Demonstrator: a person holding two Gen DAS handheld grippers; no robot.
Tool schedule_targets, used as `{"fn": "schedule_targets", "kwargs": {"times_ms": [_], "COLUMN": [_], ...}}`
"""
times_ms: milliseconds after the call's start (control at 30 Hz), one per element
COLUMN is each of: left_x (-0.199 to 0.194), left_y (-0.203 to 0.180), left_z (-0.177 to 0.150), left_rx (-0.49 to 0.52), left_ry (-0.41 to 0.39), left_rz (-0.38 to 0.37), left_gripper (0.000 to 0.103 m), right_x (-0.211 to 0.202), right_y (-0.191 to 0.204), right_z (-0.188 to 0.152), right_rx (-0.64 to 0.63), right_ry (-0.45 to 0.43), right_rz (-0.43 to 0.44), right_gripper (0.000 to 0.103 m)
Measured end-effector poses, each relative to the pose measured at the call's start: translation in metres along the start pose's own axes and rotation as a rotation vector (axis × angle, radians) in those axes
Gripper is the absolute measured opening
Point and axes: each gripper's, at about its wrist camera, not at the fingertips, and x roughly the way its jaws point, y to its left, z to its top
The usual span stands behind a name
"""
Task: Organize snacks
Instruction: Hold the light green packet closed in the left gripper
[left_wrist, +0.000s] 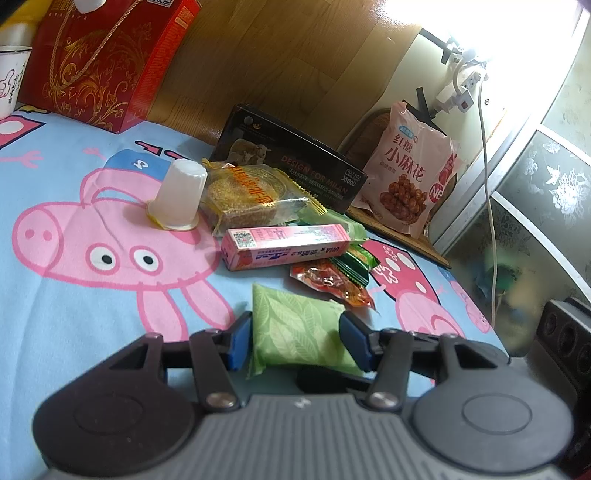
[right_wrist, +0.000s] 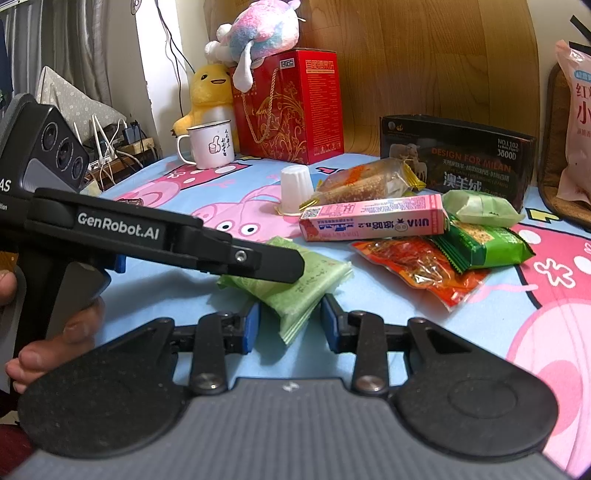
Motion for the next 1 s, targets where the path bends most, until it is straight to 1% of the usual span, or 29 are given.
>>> {"fn": "schedule_targets", "kwargs": {"times_ms": [1000], "left_x": [0.0006], "left_y": [0.0010], "left_z": [0.0008], "left_rx": [-0.007], "left_ry": [0.000], "left_rz": [-0.011], "left_gripper": [0.052], "right_x": [-0.0002], "right_y": [0.0005], "right_z": [0.0002], "right_rx": [0.000], "right_ry": [-0.001], "right_rz": [0.001], "right_gripper": [0.040]}}
